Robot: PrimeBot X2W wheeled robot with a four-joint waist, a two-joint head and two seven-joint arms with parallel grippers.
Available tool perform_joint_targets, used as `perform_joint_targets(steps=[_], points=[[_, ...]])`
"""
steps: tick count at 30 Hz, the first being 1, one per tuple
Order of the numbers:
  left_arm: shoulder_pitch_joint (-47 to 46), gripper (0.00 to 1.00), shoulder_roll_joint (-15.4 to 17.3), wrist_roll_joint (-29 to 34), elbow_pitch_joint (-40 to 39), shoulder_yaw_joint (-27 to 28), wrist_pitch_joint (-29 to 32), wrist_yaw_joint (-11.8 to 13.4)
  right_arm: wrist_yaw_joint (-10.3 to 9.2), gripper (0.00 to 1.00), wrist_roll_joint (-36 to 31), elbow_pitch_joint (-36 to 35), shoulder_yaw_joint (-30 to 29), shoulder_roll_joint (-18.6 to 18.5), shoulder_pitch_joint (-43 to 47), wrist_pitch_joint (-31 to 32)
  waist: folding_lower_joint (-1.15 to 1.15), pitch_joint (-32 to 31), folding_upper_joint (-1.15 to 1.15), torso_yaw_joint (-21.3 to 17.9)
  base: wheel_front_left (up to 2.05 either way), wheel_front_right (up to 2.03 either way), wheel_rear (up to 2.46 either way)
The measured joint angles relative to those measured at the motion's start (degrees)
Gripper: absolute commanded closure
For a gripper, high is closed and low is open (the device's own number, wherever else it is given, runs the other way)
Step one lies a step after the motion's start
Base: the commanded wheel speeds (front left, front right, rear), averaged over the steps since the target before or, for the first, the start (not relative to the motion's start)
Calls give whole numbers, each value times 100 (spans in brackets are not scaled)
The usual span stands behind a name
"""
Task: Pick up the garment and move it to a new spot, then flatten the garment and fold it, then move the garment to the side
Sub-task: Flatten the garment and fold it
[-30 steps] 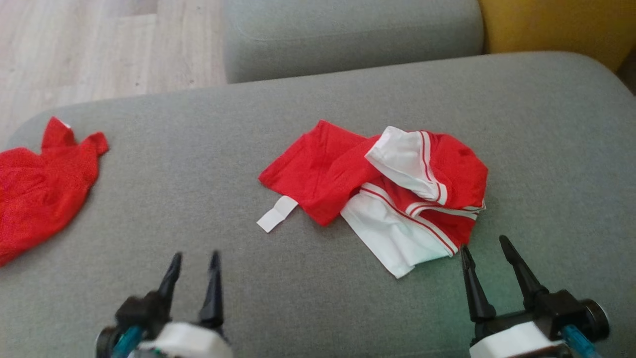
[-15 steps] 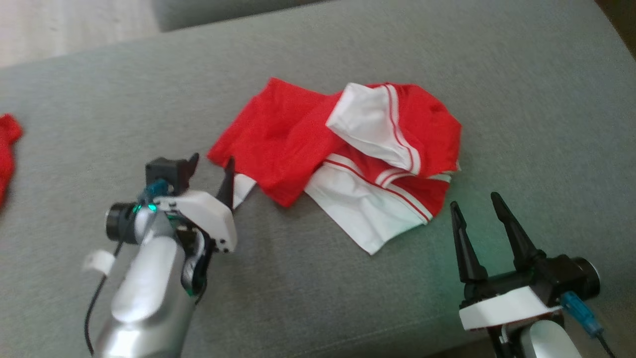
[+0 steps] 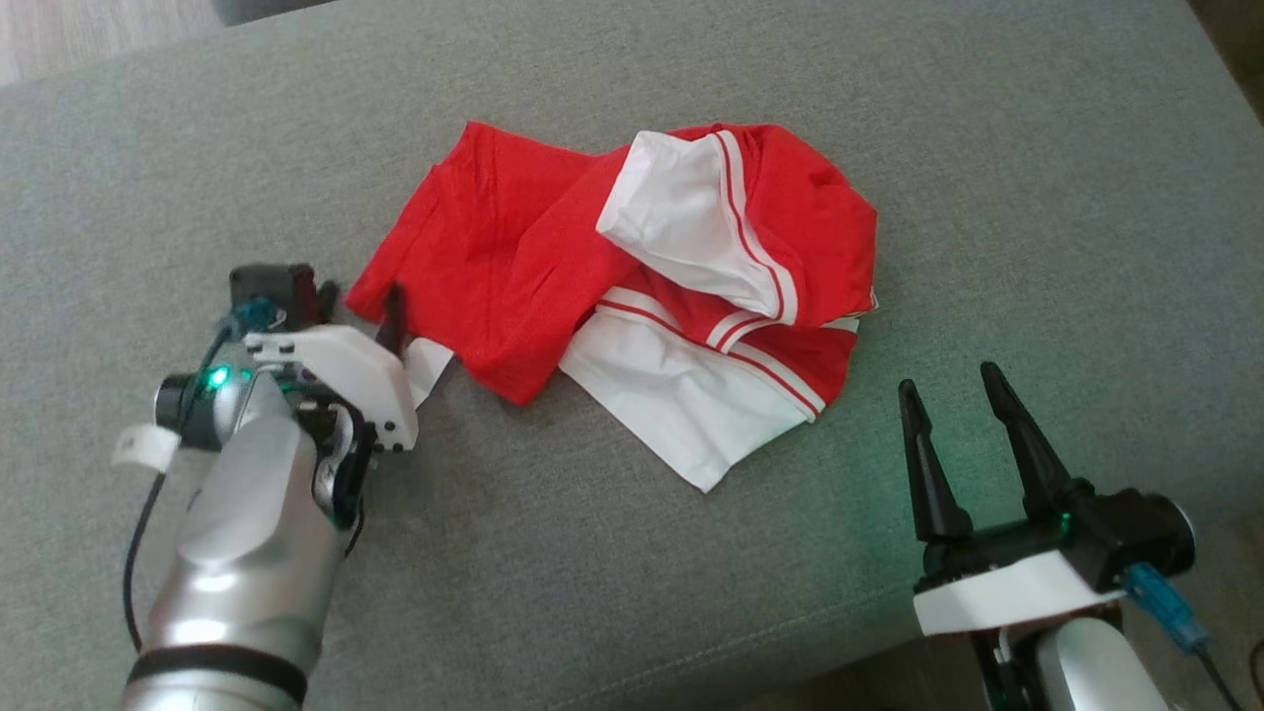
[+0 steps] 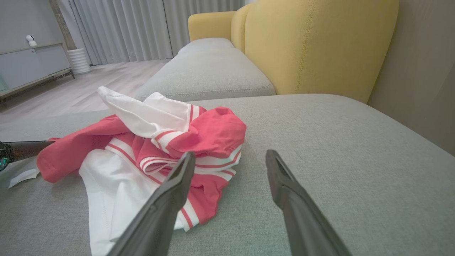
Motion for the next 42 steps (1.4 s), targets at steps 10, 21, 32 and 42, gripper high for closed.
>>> perform_joint_targets(steps=[10,21,32,42], points=[[-82,100,-174,-430,359,-98,-87,-380,0,0,24,30,-65,0,-34,0,0,-152,0,170,0,0,0],[2572,100,-154,-868,-1993,110,-174,-34,0,0,81,15,-264,0,456,0,0,-526,0,768,0,0,0],[4754,43,-112,-1060,-4294,37,878,617,0,0,-70,14,-222,1,451,0,0,-715,0,1193,0,0,0],[4812,0,116,-538,-5556,-116,821,1050,0,0,-70,34,-219,1,570,0,0,-946,0,1003,0,0,0]])
